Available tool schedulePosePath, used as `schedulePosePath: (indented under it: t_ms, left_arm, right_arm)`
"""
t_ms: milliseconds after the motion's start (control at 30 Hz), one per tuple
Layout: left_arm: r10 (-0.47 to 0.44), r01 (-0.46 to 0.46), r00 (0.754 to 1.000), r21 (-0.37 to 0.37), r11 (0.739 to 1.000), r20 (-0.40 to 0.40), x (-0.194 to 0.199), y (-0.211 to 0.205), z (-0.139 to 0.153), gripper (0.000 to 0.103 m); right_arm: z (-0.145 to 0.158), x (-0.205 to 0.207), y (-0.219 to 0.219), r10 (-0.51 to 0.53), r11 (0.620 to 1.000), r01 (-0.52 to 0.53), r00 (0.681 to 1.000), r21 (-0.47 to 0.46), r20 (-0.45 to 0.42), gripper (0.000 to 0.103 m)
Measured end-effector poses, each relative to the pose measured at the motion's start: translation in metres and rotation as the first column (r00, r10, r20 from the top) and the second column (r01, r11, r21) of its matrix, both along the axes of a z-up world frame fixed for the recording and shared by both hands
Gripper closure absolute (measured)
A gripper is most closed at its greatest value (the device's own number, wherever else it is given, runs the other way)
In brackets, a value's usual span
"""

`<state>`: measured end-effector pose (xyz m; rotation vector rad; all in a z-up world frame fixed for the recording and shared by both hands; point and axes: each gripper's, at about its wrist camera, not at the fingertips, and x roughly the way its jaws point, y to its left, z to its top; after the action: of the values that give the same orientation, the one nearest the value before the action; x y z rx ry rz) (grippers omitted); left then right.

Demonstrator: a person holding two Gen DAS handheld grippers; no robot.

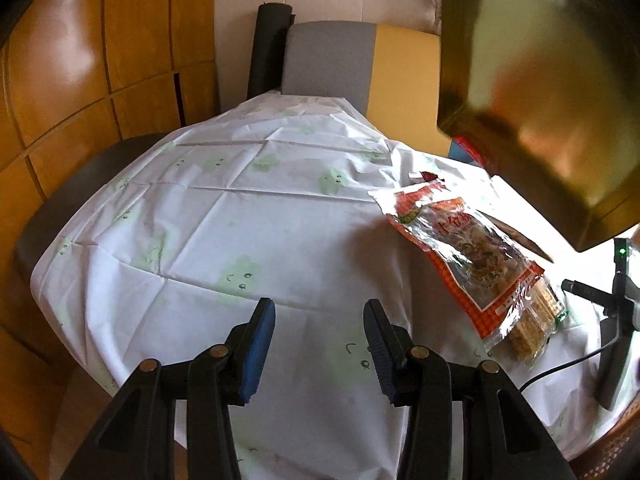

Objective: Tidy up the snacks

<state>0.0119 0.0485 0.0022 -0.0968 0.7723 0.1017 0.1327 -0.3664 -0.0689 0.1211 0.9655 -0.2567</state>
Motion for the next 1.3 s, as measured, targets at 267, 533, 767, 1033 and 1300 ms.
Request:
schedulePosePath:
  t_ms: [267,533,767,1033,1300]
  left_arm:
    - [0.019,-0.020,1.000,0.006,1.000,0.011,-0.004,0.006,0.004,0.056]
    - [0.036,-0.036,0.999,-0.001,0.999,0.040,-0.017,0.016,0.015,0.056]
    - [0.103,-0.100,0.983,-0.027,0.995,0.153,-0.043,0.044,0.055,0.050]
    - [0.156,-0.149,0.978,-0.064,0.987,0.137,-0.031,0.064,0.052,0.049]
    - [0.106,-0.102,0.990,-0.050,0.993,0.089,-0.014,0.047,0.036,0.049]
  right_arm:
    - [0.000,0.000,0.000,0.000,1.000,0.000,1.000,0.000,0.001,0.000]
    - [0.000,0.000,0.000,0.000,1.000,0.000,1.000,0.000,0.000,0.000]
    - [0.000,0.000,0.000,0.000,1.000,0.000,1.000,0.000,0.000,0.000]
    - [0.000,0.000,0.000,0.000,1.000,0.000,1.000,0.000,0.000,0.000]
    - [0.000,0.000,0.000,0.000,1.000,0.000,1.000,0.000,0.000,0.000]
